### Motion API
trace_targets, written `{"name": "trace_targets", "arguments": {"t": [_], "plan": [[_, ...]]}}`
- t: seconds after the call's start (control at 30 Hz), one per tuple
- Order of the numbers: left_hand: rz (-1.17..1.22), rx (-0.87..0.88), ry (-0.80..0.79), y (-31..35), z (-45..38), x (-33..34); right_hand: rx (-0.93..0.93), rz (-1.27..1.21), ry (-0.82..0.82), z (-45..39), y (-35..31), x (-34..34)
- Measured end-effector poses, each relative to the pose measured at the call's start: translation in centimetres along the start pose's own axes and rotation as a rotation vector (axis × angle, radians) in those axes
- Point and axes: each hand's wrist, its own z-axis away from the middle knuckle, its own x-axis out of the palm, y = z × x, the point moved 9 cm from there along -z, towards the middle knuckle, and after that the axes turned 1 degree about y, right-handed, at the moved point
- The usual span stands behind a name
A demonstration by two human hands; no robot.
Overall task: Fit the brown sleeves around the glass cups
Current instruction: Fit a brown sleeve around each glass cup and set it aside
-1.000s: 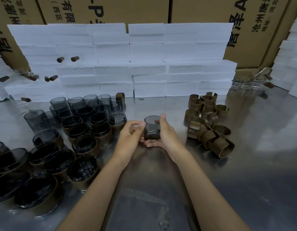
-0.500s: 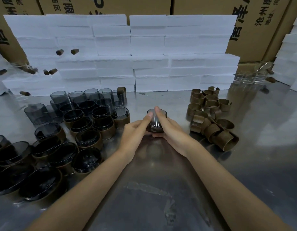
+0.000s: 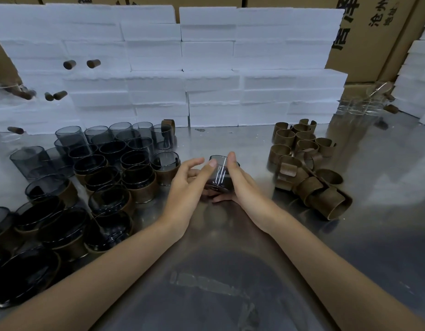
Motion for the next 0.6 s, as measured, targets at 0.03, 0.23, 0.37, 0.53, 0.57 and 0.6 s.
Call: {"name": "trace_targets", "arguments": {"t": [0.03,0.23,0.37,0.53,0.57,0.6], "plan": [[0.000,0.004,0.024,0.0,0.0,-0.2,0.001,-0.007,0.008,-0.1,0.1,0.0],[0.045,0.007,0.078,-0.3,0.0,-0.8,-0.073,0.027,0.164,0.0,0.3,-1.3],[0.105,-0.040,0.068,-0.6,-0.1,-0.9,-0.115,0.075,0.208,0.5,-0.1,-1.6],[0.225,-0.093,-0.035,-0.3,0.6,0.1,-0.137,0.111,0.135,1.3,-1.3,-0.6],[0.237,-0.096,-0.060,-0.2,0.7,0.3,-0.132,0.121,0.104,1.3,-1.3,-0.2],[0.234,-0.093,-0.085,-0.1,0.8,0.4,-0.130,0.133,0.071,1.4,-1.3,0.2]]}}
